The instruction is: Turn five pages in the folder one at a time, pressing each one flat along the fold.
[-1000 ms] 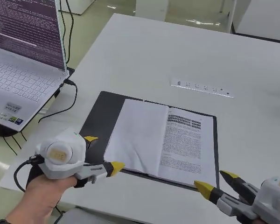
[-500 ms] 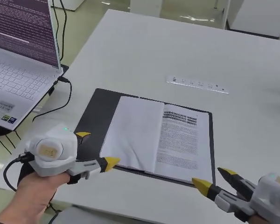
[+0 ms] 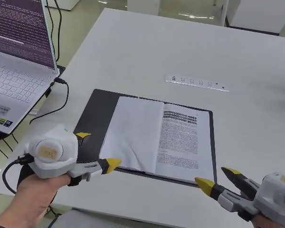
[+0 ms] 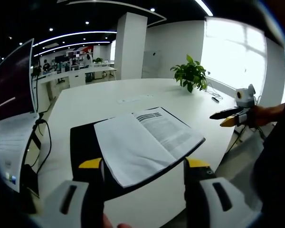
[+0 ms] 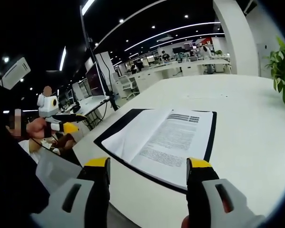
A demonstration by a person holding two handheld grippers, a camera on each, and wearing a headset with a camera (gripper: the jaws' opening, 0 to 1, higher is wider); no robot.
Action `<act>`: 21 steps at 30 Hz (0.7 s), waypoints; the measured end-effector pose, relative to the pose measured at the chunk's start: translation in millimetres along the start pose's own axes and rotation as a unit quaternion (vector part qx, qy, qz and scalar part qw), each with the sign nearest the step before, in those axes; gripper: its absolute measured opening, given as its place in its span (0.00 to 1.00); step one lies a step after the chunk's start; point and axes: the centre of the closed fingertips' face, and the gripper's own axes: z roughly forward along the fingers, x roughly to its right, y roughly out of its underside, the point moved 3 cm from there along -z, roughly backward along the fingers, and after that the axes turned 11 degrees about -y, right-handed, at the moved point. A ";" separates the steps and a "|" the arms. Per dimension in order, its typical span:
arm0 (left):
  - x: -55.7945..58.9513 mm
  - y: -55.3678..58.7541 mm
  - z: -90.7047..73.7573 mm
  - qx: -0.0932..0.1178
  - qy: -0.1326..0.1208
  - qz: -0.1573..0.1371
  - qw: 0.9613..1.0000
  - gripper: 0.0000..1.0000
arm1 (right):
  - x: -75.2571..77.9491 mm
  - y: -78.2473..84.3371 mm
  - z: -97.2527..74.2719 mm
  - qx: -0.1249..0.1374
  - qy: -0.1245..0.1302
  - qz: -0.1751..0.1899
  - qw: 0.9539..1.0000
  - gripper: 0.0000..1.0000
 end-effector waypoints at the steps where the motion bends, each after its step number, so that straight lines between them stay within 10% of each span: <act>1: 0.1 -0.3 -0.5 0.001 0.000 -0.001 1.000 0.68 | 0.1 0.2 -0.3 -0.001 0.001 -0.001 1.000 0.64; 21: -8.9 2.5 -12.1 0.002 -0.013 -0.006 1.000 0.71 | 0.1 11.2 -6.2 -0.017 0.012 -0.001 1.000 0.66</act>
